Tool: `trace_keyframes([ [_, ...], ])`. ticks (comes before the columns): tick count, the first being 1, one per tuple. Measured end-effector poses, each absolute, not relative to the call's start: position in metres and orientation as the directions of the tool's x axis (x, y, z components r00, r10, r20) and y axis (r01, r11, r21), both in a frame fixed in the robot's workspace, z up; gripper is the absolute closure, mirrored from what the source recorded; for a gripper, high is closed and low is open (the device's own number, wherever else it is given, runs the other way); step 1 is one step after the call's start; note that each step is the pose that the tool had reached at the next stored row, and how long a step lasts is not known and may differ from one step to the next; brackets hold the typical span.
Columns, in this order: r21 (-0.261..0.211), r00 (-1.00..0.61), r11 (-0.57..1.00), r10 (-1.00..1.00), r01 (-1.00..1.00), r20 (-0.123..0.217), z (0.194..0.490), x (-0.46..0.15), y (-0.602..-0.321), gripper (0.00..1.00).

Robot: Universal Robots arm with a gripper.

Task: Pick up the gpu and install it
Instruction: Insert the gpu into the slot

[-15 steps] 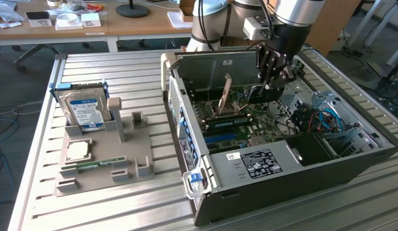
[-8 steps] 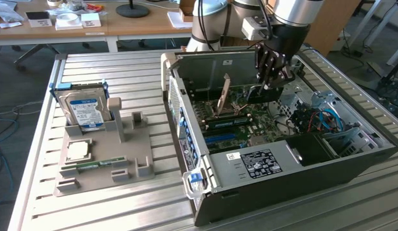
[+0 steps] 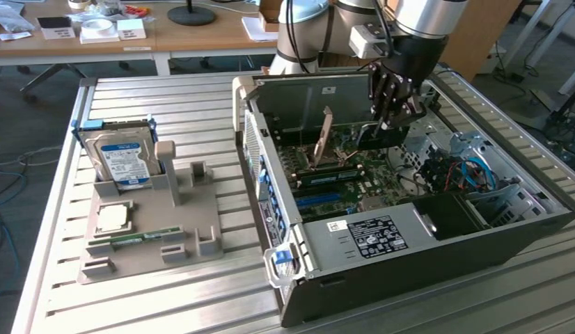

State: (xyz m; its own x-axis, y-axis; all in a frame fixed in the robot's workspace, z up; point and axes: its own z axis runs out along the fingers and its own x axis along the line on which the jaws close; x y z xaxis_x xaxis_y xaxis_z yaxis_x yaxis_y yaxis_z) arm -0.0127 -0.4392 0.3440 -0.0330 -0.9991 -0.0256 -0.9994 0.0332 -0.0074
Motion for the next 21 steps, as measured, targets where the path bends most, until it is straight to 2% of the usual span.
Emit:
trace_keyframes([
  [21,-0.007,-0.033,0.033,-0.999,-0.999,-0.025,0.342,-0.0158,-0.4392,0.73],
])
